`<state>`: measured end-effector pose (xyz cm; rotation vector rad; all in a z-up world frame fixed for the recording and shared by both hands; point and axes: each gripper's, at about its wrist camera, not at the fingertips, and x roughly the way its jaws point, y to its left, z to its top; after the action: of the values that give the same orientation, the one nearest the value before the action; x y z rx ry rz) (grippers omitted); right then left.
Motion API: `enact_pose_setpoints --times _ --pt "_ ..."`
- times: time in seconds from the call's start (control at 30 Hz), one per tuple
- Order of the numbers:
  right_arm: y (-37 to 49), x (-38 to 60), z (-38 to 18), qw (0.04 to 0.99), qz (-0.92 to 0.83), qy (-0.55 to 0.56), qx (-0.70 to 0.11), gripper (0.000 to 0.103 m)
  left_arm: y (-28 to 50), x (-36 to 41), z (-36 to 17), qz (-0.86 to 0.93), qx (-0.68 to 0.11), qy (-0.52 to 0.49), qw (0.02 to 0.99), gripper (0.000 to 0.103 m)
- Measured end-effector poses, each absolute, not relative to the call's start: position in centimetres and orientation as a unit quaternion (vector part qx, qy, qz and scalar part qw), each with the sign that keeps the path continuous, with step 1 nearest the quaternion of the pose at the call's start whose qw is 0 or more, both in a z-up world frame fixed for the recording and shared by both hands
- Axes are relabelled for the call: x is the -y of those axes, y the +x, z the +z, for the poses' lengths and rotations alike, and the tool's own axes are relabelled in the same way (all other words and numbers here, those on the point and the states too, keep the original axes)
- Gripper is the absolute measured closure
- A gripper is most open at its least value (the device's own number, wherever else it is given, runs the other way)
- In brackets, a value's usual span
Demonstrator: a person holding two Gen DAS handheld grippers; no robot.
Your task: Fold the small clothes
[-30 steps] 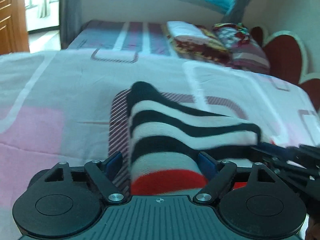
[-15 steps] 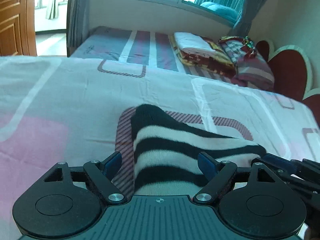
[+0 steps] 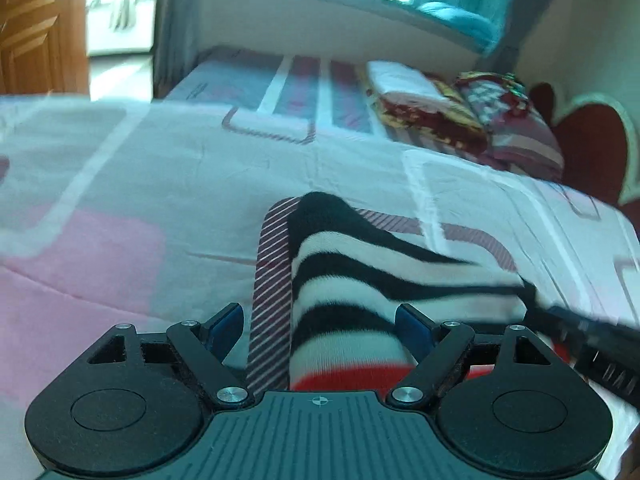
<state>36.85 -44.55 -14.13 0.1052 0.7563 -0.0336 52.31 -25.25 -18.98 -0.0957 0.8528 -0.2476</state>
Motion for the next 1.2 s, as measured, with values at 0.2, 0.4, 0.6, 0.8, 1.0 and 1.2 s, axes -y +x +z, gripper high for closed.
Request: enact_pose_setpoints --times 0.2,0.4,0.6,0.8,1.0,1.2 --pt "32.7 43.8 -11.7 0.939 0.005 0.057 -0.34 0.074 47.6 24.0 -17.4 -0.155 -0.391 -0.026 0.907 0.02" --pt "29.7 42.0 -12.9 0.937 0.0 0.017 -0.349 0.074 46.3 23.7 -18.8 -0.15 -0.391 -0.019 0.908 0.013" --pt "30.3 41.8 -14.5 0.931 -0.016 0.012 -0.364 0.075 46.1 23.7 -18.4 -0.135 -0.393 -0.015 0.91 0.01" --pt "29.2 42.6 -13.6 0.93 -0.014 0.055 -0.363 0.072 45.0 23.9 -17.5 -0.131 -0.388 -0.003 0.912 0.01" --pt "27.0 41.8 -12.2 0.936 -0.016 0.049 -0.347 0.071 43.6 24.0 -16.4 -0.15 -0.389 0.001 0.909 0.01" --pt "25.0 41.8 -11.6 0.939 -0.024 0.058 -0.338 0.07 42.2 24.4 -17.0 -0.16 -0.394 -0.002 0.905 0.01"
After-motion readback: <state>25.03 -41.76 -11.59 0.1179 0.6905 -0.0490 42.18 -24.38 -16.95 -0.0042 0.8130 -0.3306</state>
